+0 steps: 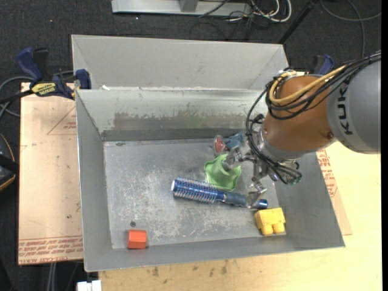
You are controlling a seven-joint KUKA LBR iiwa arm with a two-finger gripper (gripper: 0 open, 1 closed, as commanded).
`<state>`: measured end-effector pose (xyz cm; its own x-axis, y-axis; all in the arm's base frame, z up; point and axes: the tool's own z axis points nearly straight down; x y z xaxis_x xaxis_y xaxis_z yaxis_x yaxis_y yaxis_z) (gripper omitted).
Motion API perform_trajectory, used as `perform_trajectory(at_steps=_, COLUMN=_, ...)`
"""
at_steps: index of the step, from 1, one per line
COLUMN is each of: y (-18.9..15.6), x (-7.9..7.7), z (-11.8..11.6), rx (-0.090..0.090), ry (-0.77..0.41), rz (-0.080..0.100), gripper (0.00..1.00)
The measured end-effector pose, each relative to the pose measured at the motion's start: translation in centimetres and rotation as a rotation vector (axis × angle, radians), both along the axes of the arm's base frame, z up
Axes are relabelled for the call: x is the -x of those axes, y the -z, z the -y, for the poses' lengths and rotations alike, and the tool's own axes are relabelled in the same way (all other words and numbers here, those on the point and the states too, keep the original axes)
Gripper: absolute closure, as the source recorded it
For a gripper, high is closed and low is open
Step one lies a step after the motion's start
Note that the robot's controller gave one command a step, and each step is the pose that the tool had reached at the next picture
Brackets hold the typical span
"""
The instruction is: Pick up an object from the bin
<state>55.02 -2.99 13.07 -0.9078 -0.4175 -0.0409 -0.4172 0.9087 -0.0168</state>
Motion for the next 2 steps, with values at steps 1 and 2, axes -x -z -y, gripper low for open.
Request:
perform_trajectory(at_steps=1, y=0.05, x=-0.13, z=-0.15, rx=0.001, ry=-0.034, rz=0.0, gripper=0.0)
perform_trajectory(at_steps=2, y=0.1, x=-0.19, z=-0.12, rx=0.002, ry=-0.066, rz=0.002, gripper=0.0)
